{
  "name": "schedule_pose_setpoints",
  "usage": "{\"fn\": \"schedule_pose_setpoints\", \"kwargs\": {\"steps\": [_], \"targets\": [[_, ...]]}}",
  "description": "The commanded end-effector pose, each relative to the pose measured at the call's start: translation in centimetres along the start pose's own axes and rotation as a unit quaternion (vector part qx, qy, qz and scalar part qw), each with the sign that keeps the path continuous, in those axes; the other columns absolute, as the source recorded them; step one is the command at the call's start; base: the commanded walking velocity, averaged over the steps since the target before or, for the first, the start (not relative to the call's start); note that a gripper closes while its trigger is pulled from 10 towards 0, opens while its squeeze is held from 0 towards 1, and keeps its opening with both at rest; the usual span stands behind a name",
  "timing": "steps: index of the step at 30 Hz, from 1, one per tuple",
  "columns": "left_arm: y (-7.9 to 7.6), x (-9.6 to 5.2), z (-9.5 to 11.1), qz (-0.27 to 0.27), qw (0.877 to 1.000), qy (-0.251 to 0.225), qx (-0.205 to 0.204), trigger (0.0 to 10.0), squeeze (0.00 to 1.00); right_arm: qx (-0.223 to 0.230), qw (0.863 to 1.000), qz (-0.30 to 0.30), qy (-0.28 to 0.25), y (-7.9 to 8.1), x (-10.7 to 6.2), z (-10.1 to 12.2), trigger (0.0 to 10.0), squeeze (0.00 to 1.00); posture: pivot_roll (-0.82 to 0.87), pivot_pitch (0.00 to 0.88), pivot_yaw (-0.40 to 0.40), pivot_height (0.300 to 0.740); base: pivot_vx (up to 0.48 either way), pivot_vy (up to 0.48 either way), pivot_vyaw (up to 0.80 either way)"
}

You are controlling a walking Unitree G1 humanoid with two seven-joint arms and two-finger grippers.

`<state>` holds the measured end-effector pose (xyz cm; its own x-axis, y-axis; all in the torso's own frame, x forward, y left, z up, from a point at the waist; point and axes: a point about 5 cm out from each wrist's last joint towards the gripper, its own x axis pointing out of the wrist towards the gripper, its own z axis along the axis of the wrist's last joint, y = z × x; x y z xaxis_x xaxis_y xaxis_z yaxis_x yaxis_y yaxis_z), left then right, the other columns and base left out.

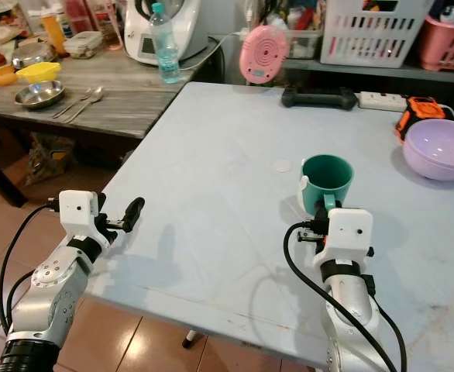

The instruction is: Setting the table

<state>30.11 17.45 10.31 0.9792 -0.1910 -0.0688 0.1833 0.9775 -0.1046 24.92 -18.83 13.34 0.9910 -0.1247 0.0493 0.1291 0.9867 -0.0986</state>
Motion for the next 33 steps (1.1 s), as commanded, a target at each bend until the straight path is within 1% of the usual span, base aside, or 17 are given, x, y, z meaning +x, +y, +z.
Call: {"fn": "schedule_pose_setpoints", "kwargs": {"steps": [1, 2, 7, 11, 17, 19, 27, 33], "targets": [[-0.1, 0.3, 0.3, -0.003, 1.0, -0.002, 0.011, 10.0, 0.0, 0.005, 1.0, 0.002, -0.02, 0.3, 0.2, 1.2, 10.0, 0.0, -0.12, 0.02, 0.066, 0.74, 0.0, 0.0, -0.79], [-0.1, 0.4, 0.4, -0.006, 1.0, -0.002, 0.015, 10.0, 0.0, 0.006, 1.0, 0.004, -0.022, 0.5, 0.2, 1.4, 10.0, 0.0, -0.12, 0.024, 0.066, 0.74, 0.0, 0.0, -0.79], [0.4, 0.2, 0.3, 0.002, 1.0, 0.003, 0.011, 10.0, 0.0, 0.009, 1.0, 0.011, -0.021, 1.0, 0.0, 1.4, 10.0, 0.0, -0.12, 0.029, 0.066, 0.74, 0.0, 0.0, -0.79], [0.5, 0.1, 0.3, 0.005, 1.0, 0.004, 0.012, 10.0, 0.0, 0.01, 1.0, 0.013, -0.02, 1.1, 0.0, 1.4, 10.0, 0.0, -0.12, 0.036, 0.064, 0.74, 0.0, 0.0, -0.65], [0.3, 0.2, 0.3, 0.0, 1.0, 0.002, 0.016, 10.0, 0.0, 0.007, 1.0, 0.014, -0.022, 1.1, 0.0, 1.5, 10.0, 0.0, -0.12, 0.035, 0.066, 0.74, 0.0, 0.0, 0.0], [0.2, 0.3, 0.3, -0.012, 1.0, 0.005, 0.012, 10.0, 0.0, 0.008, 1.0, 0.014, -0.023, 1.2, 0.1, 1.6, 10.0, 0.0, -0.12, 0.034, 0.069, 0.74, 0.0, 0.0, 0.0], [0.1, 0.4, 0.6, -0.02, 1.0, 0.001, 0.017, 10.0, 0.0, 0.011, 1.0, 0.016, -0.025, 1.6, 0.2, 1.6, 10.0, 0.0, -0.12, 0.033, 0.074, 0.74, 0.0, 0.293, 0.0], [0.0, 0.4, 0.6, -0.026, 1.0, 0.003, 0.017, 10.0, 0.0, 0.012, 0.999, 0.015, -0.026, 1.6, 0.2, 1.6, 10.0, 0.0, -0.12, 0.034, 0.078, 0.74, 0.0, 0.323, 0.0]]}}
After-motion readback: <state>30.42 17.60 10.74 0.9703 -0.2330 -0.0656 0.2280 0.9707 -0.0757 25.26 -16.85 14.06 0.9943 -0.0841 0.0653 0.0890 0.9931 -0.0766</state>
